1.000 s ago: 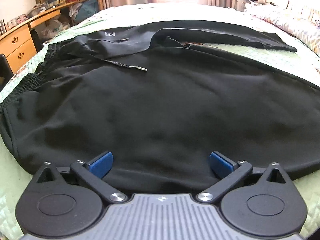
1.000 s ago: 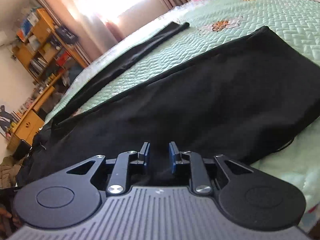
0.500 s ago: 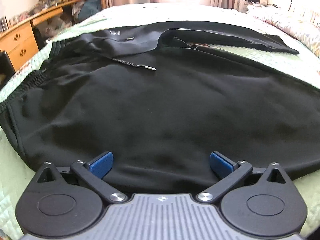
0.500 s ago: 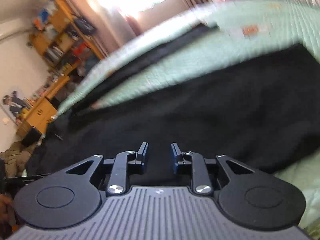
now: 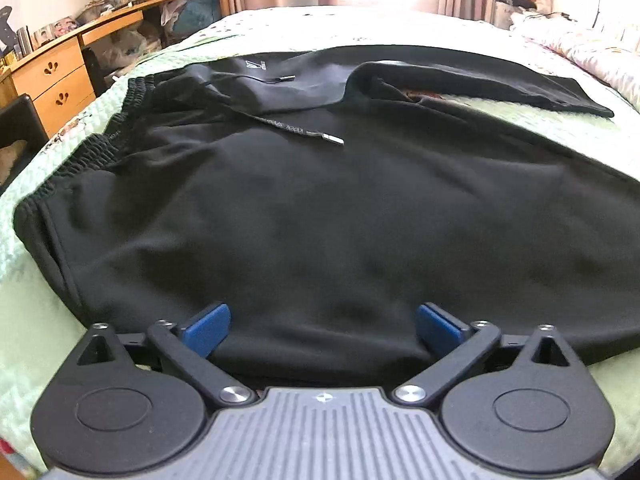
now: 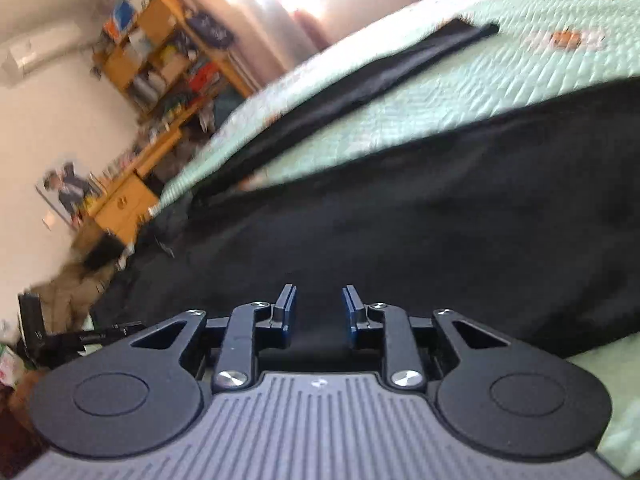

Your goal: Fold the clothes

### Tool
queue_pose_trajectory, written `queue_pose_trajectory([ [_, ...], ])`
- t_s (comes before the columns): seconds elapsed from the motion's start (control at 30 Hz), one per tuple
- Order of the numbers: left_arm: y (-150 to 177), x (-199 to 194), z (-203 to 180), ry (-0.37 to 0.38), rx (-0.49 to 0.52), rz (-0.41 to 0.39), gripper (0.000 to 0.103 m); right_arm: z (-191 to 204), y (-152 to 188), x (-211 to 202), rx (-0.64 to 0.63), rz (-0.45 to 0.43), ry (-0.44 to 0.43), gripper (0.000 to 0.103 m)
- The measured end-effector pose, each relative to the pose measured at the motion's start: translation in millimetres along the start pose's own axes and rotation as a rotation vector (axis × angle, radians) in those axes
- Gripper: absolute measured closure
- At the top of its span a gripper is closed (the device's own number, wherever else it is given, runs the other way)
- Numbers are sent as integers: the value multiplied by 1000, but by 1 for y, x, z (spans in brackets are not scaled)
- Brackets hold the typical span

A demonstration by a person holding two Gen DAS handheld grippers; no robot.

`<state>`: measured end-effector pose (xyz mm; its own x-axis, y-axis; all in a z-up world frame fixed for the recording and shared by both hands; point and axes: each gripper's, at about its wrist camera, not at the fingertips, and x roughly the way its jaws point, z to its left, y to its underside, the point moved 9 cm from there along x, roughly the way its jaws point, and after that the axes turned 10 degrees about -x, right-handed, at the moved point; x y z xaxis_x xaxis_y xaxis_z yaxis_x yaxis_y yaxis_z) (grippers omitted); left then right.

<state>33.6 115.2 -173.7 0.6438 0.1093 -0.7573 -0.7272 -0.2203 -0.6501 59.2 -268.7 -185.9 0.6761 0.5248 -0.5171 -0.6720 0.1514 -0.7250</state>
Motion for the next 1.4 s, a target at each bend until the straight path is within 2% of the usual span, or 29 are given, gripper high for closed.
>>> queue_pose_trajectory([
  [0.07,2,2,0,-2,-1,-9,0,-3,11,9,-12,24,8,80],
  [0.17,1,1,0,7,-8,-2,0,-9,17,2,-14,11,6,87],
  [0.27,1,0,2,20,-3,4,0,-12,18,-4,-21,18,12,88],
  [0.33,-2,-4,3,23,-16,6,1,-7,13,-8,-10,8,3,87],
  [0.4,-7,-10,6,30,-33,-2,6,-3,8,-12,1,-1,-6,83],
  [0.5,-17,-21,10,49,-67,-30,6,10,-1,-17,-3,-22,-41,78],
  [0.57,-14,-15,13,40,-65,-13,6,24,-5,-17,-20,-27,-85,77],
  [0.63,-7,-4,16,28,-68,21,5,25,0,-7,-26,-1,-79,77],
  [0.7,-3,0,15,25,-50,-2,1,22,3,-3,-18,13,-67,76],
  [0.77,-4,-1,13,20,-43,2,1,15,4,-5,2,19,-50,88],
  [0.83,-6,-3,14,27,-49,13,1,8,5,-6,22,25,-33,91],
  [0.9,-12,-9,17,48,-82,17,5,1,7,-7,42,31,-17,88],
  [0.97,-20,-17,20,80,-132,10,5,-5,8,-9,61,36,-2,79],
  [1.03,-29,-22,25,108,-190,1,5,3,-3,-9,64,20,-29,76],
  [1.17,-50,-28,31,125,-229,-28,5,32,-25,-1,42,-2,-104,76],
  [1.3,-76,-22,39,87,-189,-52,5,73,-44,26,-4,17,-182,69],
  [1.37,-90,-18,45,61,-169,-58,5,94,-52,45,-26,34,-218,57],
  [1.4,-98,-14,52,42,-170,-57,5,105,-54,59,-44,53,-230,55],
])
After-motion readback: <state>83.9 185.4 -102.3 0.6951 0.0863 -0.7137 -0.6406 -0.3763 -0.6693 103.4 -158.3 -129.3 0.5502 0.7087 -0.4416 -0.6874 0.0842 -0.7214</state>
